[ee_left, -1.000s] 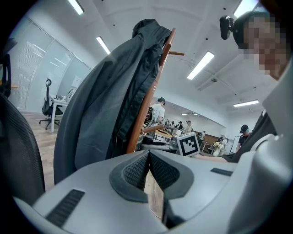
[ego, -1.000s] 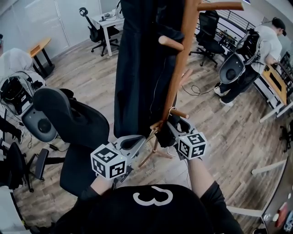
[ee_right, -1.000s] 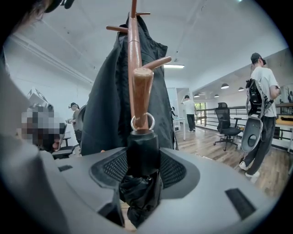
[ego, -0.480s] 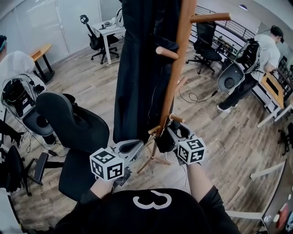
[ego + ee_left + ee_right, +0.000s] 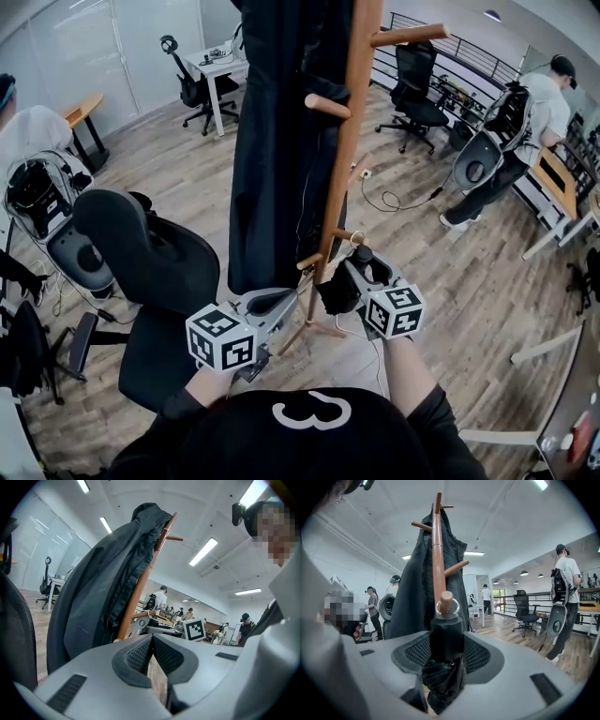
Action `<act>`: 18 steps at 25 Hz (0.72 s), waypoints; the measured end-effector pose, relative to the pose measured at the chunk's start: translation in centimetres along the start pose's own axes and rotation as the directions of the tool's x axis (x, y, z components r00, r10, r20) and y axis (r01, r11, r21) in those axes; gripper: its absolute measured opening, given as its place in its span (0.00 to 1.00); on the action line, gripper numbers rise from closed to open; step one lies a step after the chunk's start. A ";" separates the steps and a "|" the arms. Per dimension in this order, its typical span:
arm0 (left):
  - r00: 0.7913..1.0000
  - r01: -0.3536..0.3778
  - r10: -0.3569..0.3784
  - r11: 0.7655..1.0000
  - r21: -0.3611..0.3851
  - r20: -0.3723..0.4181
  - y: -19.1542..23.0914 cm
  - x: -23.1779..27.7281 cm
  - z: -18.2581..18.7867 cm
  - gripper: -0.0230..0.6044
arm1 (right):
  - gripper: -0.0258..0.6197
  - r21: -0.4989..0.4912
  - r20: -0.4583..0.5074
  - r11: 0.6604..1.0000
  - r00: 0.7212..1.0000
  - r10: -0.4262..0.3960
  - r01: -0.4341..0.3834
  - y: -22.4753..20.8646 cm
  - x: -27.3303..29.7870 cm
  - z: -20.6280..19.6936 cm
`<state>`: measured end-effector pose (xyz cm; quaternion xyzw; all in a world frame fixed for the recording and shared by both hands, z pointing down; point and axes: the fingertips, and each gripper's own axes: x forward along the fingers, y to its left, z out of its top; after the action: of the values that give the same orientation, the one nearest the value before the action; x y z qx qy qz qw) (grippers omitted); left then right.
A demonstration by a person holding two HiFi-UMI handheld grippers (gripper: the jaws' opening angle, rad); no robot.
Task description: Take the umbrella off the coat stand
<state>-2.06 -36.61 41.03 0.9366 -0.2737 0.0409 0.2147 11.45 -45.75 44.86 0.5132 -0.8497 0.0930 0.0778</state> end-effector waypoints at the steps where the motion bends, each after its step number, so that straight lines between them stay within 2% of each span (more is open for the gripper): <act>1: 1.000 0.002 -0.002 1.000 0.002 0.003 -0.3 -0.1 0.1 0.06 | 0.37 -0.001 0.002 1.000 1.000 -0.002 0.002 0.0 -0.3 0.0; 11: 1.000 0.003 -0.004 1.000 0.017 0.014 -2.1 -1.2 -0.6 0.06 | 0.37 -0.010 0.033 1.000 0.999 -0.027 0.027 0.8 -4.3 1.1; 18: 1.000 -0.017 0.017 1.000 0.015 0.004 -3.1 -1.3 -1.8 0.06 | 0.37 0.005 0.077 1.000 0.997 0.002 -0.002 2.2 -7.8 1.4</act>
<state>-1.46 -32.81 41.25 0.9359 -0.2819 0.0429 0.2070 13.05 -38.40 41.51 0.5158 -0.8522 0.0755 0.0437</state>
